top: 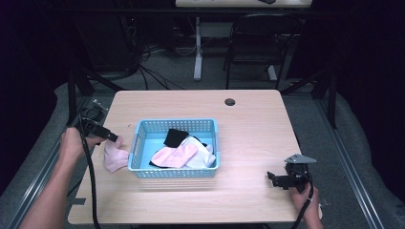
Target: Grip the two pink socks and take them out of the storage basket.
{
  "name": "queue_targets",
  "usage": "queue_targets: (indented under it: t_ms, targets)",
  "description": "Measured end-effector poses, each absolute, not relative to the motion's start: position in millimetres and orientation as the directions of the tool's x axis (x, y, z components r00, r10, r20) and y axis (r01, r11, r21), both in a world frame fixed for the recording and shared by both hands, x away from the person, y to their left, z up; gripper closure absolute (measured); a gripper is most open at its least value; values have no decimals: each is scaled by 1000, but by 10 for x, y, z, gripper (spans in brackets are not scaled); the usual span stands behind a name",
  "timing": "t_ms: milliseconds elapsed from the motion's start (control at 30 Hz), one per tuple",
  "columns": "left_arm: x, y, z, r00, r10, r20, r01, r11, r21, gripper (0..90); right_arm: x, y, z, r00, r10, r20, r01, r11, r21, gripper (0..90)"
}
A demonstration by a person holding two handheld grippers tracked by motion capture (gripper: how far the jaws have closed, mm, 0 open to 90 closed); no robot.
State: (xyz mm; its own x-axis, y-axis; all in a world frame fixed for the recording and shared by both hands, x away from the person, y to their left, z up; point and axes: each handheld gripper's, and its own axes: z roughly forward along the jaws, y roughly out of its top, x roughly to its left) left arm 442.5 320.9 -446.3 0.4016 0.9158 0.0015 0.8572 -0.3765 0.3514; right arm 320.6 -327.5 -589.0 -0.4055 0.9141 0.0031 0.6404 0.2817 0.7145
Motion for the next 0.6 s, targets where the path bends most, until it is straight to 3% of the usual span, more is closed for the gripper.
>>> queue_targets:
  t_ms: [367, 600]
  targets:
    - [4287, 2928, -4151, 501, 866, -1, 798, -461, 388, 134, 3208, -3277, -5888, -408, 913, 2, 641, 285, 713, 27]
    - [4267, 2697, -4146, 534, 846, -4, 783, -492, 380, 68, 3207, -3277, -5888, -408, 913, 2, 641, 285, 713, 27]
